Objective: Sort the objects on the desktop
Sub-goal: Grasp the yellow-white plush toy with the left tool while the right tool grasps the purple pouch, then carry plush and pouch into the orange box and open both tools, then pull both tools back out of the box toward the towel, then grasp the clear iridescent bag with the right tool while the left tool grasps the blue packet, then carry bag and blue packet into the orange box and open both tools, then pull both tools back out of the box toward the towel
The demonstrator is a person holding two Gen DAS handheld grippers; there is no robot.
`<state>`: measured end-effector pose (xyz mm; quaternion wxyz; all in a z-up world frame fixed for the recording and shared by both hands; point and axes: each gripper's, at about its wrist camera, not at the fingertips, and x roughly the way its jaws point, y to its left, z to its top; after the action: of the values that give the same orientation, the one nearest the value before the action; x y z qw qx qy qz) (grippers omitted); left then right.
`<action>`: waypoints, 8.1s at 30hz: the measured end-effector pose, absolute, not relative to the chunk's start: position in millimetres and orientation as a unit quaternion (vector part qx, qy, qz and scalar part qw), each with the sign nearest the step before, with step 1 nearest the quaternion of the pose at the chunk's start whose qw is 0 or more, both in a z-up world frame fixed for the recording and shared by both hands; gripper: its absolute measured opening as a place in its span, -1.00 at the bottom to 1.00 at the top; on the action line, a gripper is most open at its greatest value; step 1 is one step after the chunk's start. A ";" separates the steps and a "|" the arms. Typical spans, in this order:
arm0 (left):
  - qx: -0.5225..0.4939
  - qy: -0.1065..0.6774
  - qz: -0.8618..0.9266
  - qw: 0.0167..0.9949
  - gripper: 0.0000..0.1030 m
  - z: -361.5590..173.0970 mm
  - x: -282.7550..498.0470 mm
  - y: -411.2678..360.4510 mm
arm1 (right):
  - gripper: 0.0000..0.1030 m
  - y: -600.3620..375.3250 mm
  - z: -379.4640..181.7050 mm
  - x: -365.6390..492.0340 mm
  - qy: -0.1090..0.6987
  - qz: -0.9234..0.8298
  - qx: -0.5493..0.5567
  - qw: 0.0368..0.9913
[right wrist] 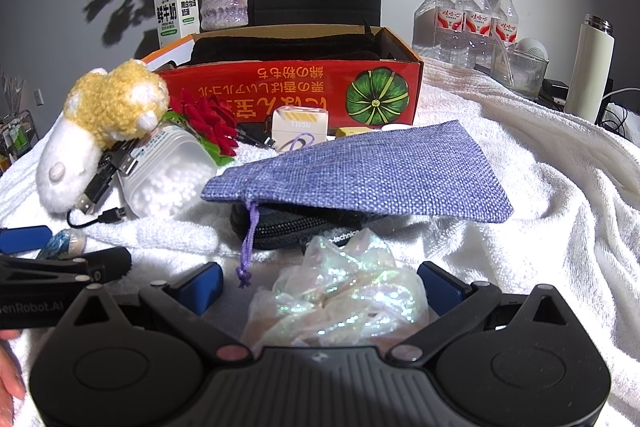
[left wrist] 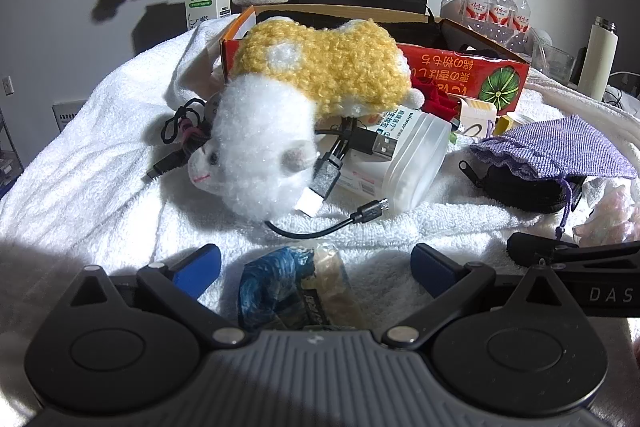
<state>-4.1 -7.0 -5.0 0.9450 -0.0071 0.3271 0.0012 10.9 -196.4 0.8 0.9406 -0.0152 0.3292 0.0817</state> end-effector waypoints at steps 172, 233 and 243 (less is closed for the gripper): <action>-0.016 0.342 -0.021 0.939 -0.44 15.9 -44.0 8.7 | -0.14 -226.0 14.3 -53.1 0.277 0.152 0.067 0.946; 0.015 0.440 0.015 0.898 0.94 148.6 306.0 17.7 | 0.69 -197.2 137.4 313.3 0.396 0.101 -0.010 0.913; 0.027 0.413 0.012 0.910 1.00 171.4 227.1 21.1 | 0.70 -195.3 162.5 251.0 0.382 0.116 -0.028 0.916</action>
<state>227.1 21.1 171.4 0.9104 0.0272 0.4127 0.0120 251.0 -195.3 162.5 0.9163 -0.0282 0.3824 0.1159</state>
